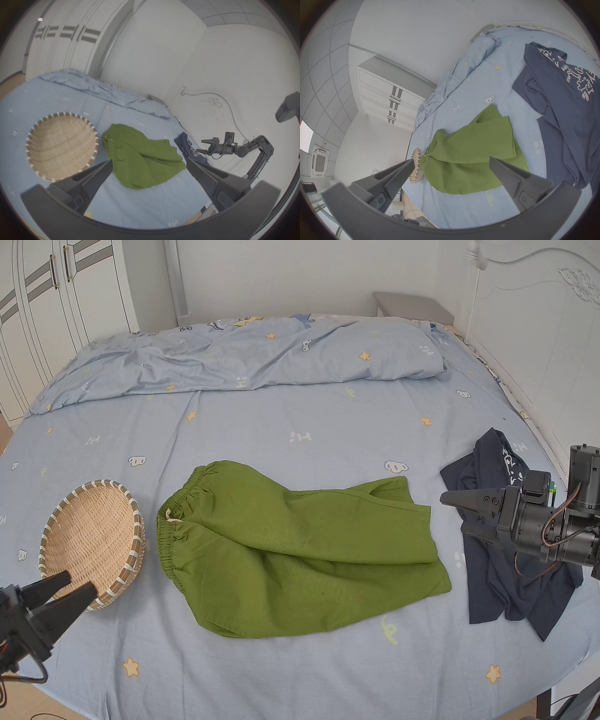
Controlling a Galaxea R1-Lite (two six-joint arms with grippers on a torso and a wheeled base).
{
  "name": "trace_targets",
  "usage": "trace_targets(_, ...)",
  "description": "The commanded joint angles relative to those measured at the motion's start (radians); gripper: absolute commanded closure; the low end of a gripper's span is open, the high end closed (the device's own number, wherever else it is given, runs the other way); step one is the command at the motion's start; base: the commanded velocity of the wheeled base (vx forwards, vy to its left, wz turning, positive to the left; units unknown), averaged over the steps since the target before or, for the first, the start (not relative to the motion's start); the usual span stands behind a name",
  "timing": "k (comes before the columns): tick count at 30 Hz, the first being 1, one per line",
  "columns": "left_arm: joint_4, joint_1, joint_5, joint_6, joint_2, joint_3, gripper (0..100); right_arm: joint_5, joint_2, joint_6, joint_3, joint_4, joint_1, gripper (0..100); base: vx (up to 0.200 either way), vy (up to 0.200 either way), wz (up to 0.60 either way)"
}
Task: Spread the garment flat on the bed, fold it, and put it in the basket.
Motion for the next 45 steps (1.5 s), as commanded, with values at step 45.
trace_targets(45, -1.267, 0.219, -0.512, 0.115, 1.308, 0.185, 0, 0.003, -0.003, -0.266, 0.112, -0.004, 0.0, 0, 0.0, 0.0, 0.0)
